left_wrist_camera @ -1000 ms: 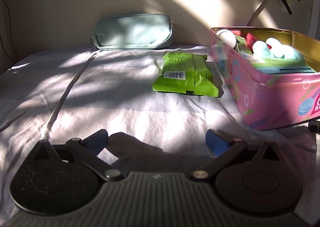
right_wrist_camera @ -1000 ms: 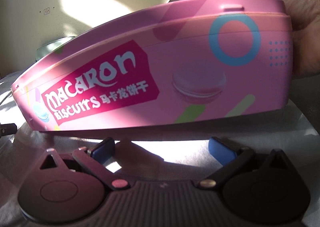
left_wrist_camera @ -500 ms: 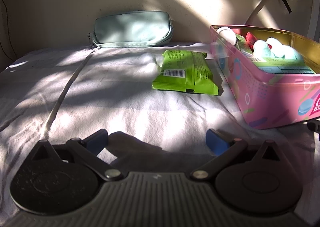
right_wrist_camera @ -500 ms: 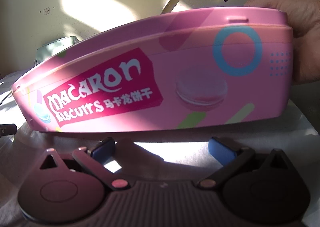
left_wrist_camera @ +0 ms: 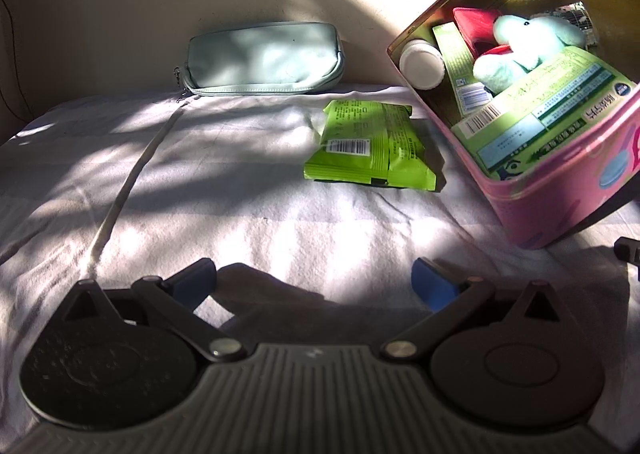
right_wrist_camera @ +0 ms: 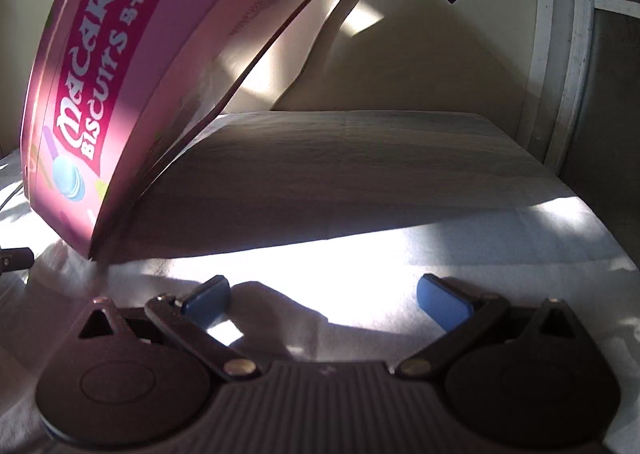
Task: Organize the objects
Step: 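Tip the pink Macaron tin by hand, pouring items onto the bed, then set the empty pink tin upright beside the spilled items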
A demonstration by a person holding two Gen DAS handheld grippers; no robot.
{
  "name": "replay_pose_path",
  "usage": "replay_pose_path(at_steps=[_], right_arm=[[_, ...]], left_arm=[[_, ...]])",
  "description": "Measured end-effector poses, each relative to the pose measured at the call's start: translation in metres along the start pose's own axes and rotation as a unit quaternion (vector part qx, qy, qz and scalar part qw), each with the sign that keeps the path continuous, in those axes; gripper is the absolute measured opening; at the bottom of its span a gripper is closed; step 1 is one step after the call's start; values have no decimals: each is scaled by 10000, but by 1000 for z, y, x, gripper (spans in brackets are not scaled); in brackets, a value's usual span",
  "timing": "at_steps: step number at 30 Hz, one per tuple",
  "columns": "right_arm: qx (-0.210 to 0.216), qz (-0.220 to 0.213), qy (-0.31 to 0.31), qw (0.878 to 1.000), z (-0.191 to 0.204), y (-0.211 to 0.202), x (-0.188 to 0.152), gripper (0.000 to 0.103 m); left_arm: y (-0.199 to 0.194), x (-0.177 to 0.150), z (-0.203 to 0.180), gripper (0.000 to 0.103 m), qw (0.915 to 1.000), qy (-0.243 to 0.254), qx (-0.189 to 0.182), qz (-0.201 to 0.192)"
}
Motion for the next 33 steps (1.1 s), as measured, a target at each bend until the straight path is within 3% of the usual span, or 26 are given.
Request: replay_pose_path(at_steps=[33], right_arm=[[1,0,1,10000,0,0,-1,103]], left_arm=[[-3,-3,5,103,9997,-160,-147,-143]])
Point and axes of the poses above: each gripper's, at about its wrist camera, not at the fingertips, and y roughly the way its jaws point, z to its left, x to its top, the point moved 2 cm from there along y, roughly the way its jaws point, and after that the axes turned 11 degrees about y, right-handed, at the moved point
